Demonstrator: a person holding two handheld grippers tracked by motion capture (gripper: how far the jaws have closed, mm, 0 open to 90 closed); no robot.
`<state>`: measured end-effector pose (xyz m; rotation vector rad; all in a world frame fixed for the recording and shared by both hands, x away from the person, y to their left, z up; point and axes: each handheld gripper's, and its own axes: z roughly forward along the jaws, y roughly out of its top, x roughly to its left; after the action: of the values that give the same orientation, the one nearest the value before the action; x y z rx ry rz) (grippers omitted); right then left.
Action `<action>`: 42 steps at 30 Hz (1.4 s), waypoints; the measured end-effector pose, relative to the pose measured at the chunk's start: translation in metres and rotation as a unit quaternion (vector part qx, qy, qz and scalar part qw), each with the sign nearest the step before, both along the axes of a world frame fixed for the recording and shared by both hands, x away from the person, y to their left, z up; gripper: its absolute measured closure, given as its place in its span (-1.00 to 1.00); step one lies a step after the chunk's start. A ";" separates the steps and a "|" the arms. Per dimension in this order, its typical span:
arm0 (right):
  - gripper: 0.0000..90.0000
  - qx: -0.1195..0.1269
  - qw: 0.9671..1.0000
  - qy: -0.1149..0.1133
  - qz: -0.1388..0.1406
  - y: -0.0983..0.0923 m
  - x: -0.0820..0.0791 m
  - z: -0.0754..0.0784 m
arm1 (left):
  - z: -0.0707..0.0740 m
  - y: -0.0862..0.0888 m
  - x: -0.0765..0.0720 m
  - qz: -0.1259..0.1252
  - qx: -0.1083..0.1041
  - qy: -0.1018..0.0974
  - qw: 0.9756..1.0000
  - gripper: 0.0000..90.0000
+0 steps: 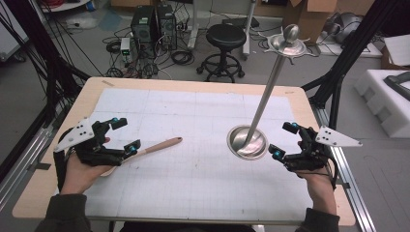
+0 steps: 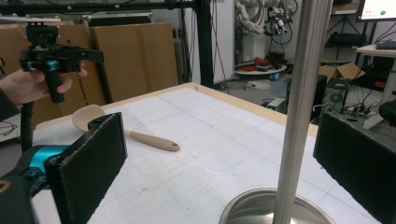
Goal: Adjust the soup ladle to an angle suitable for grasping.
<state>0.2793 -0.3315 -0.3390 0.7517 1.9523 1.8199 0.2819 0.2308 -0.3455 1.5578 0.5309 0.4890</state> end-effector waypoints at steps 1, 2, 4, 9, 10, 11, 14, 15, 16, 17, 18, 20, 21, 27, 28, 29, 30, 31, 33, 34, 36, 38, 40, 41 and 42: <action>-0.97 0.000 1.000 -0.002 0.001 -0.001 0.000 0.000 | -0.001 -0.003 0.001 0.002 0.008 -0.007 1.000 -0.23; -0.96 0.001 1.000 -0.001 0.001 -0.002 0.000 0.000 | -0.002 -0.005 0.003 0.003 0.014 -0.009 1.000 -0.11; -0.97 0.003 1.000 0.000 0.002 -0.002 0.000 0.000 | -0.003 -0.007 0.005 0.002 0.019 -0.003 1.000 0.05; -0.97 0.004 1.000 0.004 0.015 -0.002 0.000 -0.001 | -0.011 -0.021 0.015 0.026 0.050 0.014 0.998 0.60; -0.97 0.005 1.000 0.005 0.016 -0.002 0.000 -0.001 | -0.011 -0.021 0.015 0.026 0.050 0.014 0.998 0.70; -0.97 0.005 1.000 0.005 0.017 -0.002 0.000 -0.001 | -0.012 -0.024 0.017 0.032 0.060 0.015 0.998 0.79; -0.97 0.007 1.000 0.001 0.018 -0.004 -0.001 -0.001 | -0.014 -0.029 0.023 0.034 0.075 0.023 0.996 0.99; -0.97 0.007 1.000 -0.001 0.018 -0.004 -0.001 -0.001 | -0.016 -0.030 0.029 0.025 0.074 0.032 0.996 0.99; -0.97 0.007 1.000 -0.001 0.018 -0.004 -0.001 -0.001 | -0.016 -0.030 0.029 0.025 0.074 0.032 0.996 0.99; -0.97 0.009 1.000 0.001 0.018 -0.005 -0.001 -0.001 | -0.020 -0.029 0.036 0.022 0.077 0.045 0.996 0.99; -0.97 0.009 1.000 0.002 0.018 -0.005 -0.001 -0.001 | -0.020 -0.029 0.036 0.022 0.077 0.045 0.996 0.99; -0.97 0.009 1.000 0.003 0.018 -0.005 -0.001 -0.001 | -0.025 -0.028 0.046 0.020 0.083 0.060 0.995 0.99; -0.97 0.010 1.000 0.004 0.018 -0.006 -0.001 -0.002 | -0.025 -0.028 0.046 0.020 0.083 0.060 0.995 0.99; -0.97 0.011 1.000 0.006 0.018 -0.005 0.000 -0.003 | -0.034 -0.038 0.067 0.010 0.117 0.092 0.989 0.99; -0.97 0.011 1.000 0.004 0.018 -0.005 0.000 -0.003 | -0.035 -0.040 0.070 0.007 0.122 0.094 0.988 0.99; -0.97 0.011 1.000 0.004 0.018 -0.005 0.000 -0.003 | -0.035 -0.040 0.070 0.007 0.122 0.094 0.988 0.99; -0.97 0.009 1.000 0.006 0.021 -0.005 0.001 -0.003 | -0.037 -0.045 0.075 -0.001 0.133 0.099 0.986 0.99; -0.97 0.009 1.000 0.006 0.021 -0.005 0.001 -0.003 | -0.037 -0.045 0.075 -0.001 0.133 0.099 0.986 0.99; -0.97 0.009 1.000 0.008 0.021 -0.004 0.002 -0.005 | -0.043 -0.049 0.084 -0.007 0.130 0.111 0.985 0.99; -0.97 0.008 1.000 0.007 0.020 -0.004 0.002 -0.005 | -0.047 -0.050 0.087 -0.007 0.130 0.122 0.984 0.99; -0.97 0.010 1.000 0.009 0.022 -0.004 0.002 -0.005 | -0.050 -0.051 0.090 -0.007 0.130 0.131 0.983 0.99; -0.97 0.012 1.000 0.007 0.021 -0.005 0.001 -0.005 | -0.055 -0.053 0.093 -0.010 0.141 0.134 0.981 0.99; -0.97 0.014 1.000 0.006 0.020 -0.007 0.001 -0.005 | -0.061 -0.052 0.099 -0.008 0.148 0.145 0.978 0.99; -0.97 0.015 1.000 0.007 0.021 -0.007 0.001 -0.005 | -0.063 -0.052 0.101 -0.007 0.148 0.148 0.978 0.99; -0.97 0.015 1.000 0.006 0.021 -0.007 0.001 -0.005 | -0.063 -0.052 0.101 -0.007 0.148 0.148 0.978 0.99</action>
<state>0.2806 -0.3388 -0.3442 0.7381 1.9676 1.8761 0.3827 0.1785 -0.4082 1.9346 0.6983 0.3356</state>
